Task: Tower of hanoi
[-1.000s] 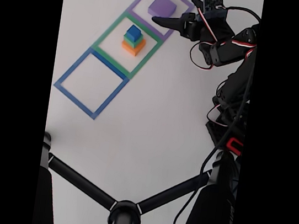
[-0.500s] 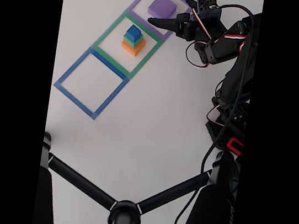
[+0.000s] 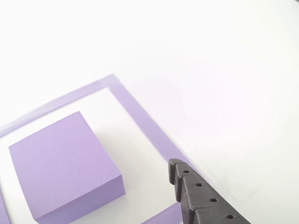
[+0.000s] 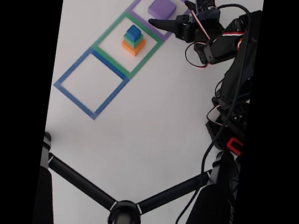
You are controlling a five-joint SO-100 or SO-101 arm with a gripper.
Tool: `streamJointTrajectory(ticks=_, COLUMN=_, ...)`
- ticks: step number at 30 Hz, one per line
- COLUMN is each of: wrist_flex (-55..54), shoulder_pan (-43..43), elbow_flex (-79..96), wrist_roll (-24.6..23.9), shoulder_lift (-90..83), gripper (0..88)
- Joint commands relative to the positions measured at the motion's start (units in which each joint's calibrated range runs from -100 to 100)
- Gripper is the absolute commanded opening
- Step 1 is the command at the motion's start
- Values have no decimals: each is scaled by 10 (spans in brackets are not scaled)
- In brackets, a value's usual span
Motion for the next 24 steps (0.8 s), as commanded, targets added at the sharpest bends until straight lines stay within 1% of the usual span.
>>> streamJointTrajectory(ticks=1, wrist_flex=-16, shoulder_pan=-6, elbow_flex=-25, wrist_roll=0, shoulder_lift=6, gripper=484)
streamJointTrajectory(ticks=24, wrist_flex=-40, shoulder_pan=-27, elbow_flex=-60, wrist_roll=0, shoulder_lift=61, gripper=459)
